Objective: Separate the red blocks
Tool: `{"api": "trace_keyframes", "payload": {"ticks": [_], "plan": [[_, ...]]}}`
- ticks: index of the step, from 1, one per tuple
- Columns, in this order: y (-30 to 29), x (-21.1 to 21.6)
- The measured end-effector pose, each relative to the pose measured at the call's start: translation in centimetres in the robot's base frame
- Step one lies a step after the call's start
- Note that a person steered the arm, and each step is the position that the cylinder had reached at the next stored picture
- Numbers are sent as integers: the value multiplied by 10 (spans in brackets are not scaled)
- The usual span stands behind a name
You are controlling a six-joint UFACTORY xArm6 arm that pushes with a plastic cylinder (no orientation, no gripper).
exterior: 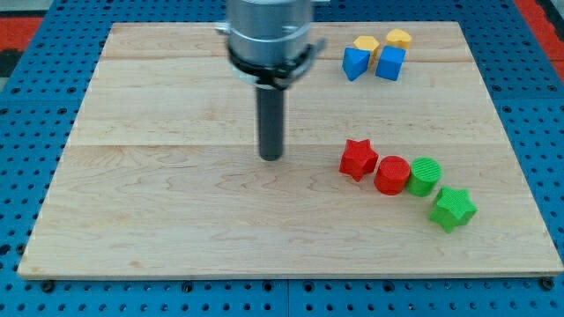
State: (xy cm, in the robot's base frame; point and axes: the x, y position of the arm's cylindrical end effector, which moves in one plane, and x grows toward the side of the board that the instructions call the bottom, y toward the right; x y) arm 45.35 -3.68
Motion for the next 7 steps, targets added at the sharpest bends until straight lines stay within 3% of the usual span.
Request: {"api": "trace_keyframes", "payload": {"ticks": [3,4,5,6,7], "plan": [[-24,-23],[19,-45],[35,-35],[38,42],[66,74]]}}
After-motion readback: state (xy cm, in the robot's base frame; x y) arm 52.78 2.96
